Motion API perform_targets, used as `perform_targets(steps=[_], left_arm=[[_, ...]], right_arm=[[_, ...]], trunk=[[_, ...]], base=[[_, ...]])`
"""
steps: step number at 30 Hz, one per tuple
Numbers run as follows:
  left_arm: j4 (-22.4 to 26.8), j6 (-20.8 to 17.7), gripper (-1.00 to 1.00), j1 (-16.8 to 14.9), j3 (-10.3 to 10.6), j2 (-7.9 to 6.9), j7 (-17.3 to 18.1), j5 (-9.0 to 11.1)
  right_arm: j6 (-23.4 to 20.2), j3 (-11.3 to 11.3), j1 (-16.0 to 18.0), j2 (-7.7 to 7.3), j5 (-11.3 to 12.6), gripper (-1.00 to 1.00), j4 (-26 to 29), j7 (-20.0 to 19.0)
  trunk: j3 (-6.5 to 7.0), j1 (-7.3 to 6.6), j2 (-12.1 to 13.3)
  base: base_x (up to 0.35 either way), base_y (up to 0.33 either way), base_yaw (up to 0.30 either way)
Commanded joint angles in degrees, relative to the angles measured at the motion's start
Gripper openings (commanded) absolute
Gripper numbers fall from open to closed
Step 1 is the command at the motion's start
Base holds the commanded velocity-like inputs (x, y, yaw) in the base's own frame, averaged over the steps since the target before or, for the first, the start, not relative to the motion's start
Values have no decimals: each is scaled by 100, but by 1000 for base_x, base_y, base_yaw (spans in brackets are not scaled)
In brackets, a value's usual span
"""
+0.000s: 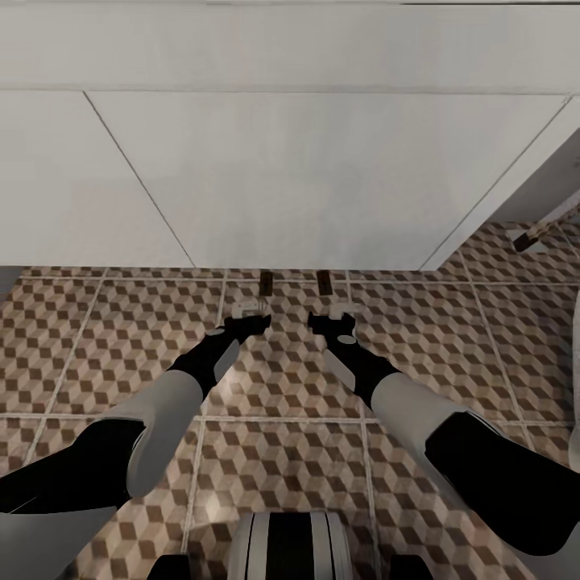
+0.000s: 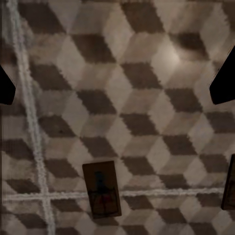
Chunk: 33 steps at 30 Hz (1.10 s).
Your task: Take the four mousetraps from the cabinet in the bathroom and place them on the bathroom floor. Make sure all four end up on the same floor surface, and ensure that at least two of them are either under or directly next to the same bathroom sink.
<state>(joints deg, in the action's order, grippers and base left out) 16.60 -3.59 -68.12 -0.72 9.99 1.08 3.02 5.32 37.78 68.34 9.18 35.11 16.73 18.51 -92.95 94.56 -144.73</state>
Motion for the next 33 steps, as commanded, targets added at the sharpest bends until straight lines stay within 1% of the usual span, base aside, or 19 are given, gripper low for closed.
perform_targets(steps=[1, 12, 22, 33], left_arm=[[11, -36, 100, 1, -7, 1, 11, 31], [-246, -38, 100, 1, -6, 1, 24, 32], [-378, -44, 100, 1, -12, 1, 54, 39], [-813, -45, 100, 1, -20, 1, 52, 40]], right_arm=[[30, 46, 4, -1, 63, 100, -3, 25], [-24, 46, -12, 11, 66, 100, -3, 22], [-32, 46, -47, 36, 66, 100, -4, 20], [-46, 46, -64, 39, 66, 100, -9, 27]], trunk=[[20, -3, 0], [263, -31, 15], [485, -57, 29], [729, -85, 43]], base=[[0, 0, 0], [0, 0, 0], [0, 0, 0], [0, 0, 0]])
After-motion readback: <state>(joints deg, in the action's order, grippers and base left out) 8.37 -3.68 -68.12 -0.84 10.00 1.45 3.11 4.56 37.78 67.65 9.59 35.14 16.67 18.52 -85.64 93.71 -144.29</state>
